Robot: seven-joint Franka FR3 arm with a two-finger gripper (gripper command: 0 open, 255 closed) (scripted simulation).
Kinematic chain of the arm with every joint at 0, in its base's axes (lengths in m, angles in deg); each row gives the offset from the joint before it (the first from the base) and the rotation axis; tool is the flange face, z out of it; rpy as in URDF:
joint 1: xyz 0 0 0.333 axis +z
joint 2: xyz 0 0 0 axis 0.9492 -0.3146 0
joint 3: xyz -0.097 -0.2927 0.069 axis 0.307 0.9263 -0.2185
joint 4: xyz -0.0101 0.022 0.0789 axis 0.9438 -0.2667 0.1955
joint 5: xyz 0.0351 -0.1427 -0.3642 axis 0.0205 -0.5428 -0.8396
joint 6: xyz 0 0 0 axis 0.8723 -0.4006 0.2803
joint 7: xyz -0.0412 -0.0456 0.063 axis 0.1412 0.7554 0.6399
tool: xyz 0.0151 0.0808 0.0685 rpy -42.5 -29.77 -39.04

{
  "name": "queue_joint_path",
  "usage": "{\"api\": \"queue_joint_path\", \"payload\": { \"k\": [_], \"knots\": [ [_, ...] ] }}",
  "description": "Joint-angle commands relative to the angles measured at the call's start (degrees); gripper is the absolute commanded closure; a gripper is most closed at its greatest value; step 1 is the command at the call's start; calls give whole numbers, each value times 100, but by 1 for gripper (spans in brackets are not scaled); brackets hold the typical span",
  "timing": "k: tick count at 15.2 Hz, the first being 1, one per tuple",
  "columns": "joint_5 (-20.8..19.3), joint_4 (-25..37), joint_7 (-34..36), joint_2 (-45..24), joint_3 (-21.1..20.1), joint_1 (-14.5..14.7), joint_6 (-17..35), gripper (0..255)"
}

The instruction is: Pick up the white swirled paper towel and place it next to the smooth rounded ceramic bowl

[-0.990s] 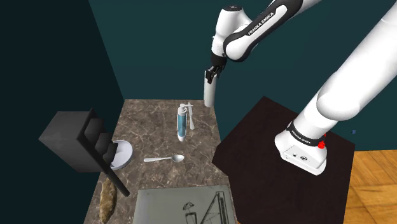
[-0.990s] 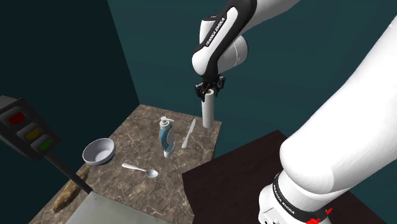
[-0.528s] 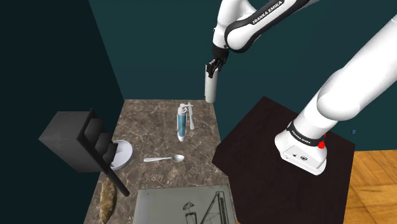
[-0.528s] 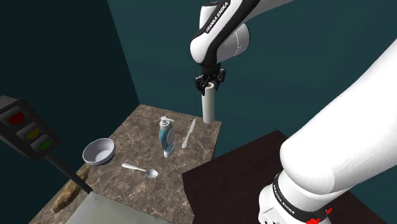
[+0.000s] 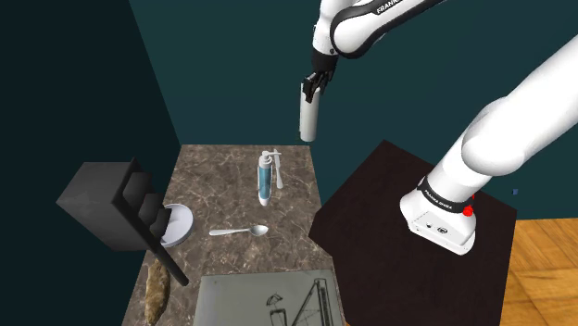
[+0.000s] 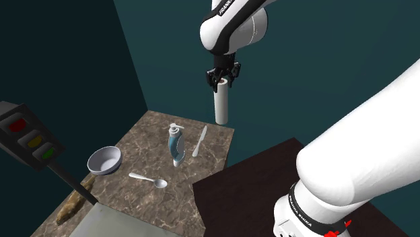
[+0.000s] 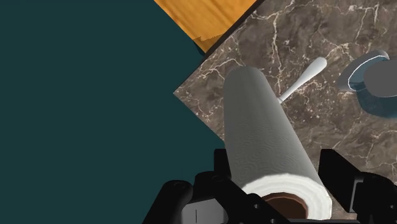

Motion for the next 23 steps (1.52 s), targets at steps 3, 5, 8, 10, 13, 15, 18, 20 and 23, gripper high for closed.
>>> {"api": "queue_joint_path", "payload": {
  "k": [3, 5, 8, 10, 13, 15, 18, 20, 23],
  "knots": [
    [51, 153, -39, 191, 0, 20, -346, 255],
    [72, 232, -62, 280, 5, 25, -513, 255],
    [99, 361, -93, 402, 11, 33, -763, 255],
    [114, 452, -112, 476, 15, 37, -928, 255],
    [134, 599, -139, 577, 21, 43, -1174, 255],
    [146, 702, -155, 636, 25, 46, -1336, 255],
    [161, 866, -178, 715, 30, 50, -1578, 255],
    [169, 966, -190, 755, 33, 51, -1718, 255],
    [221, 807, 239, 790, -256, 222, -1616, 255]
  ]
}}
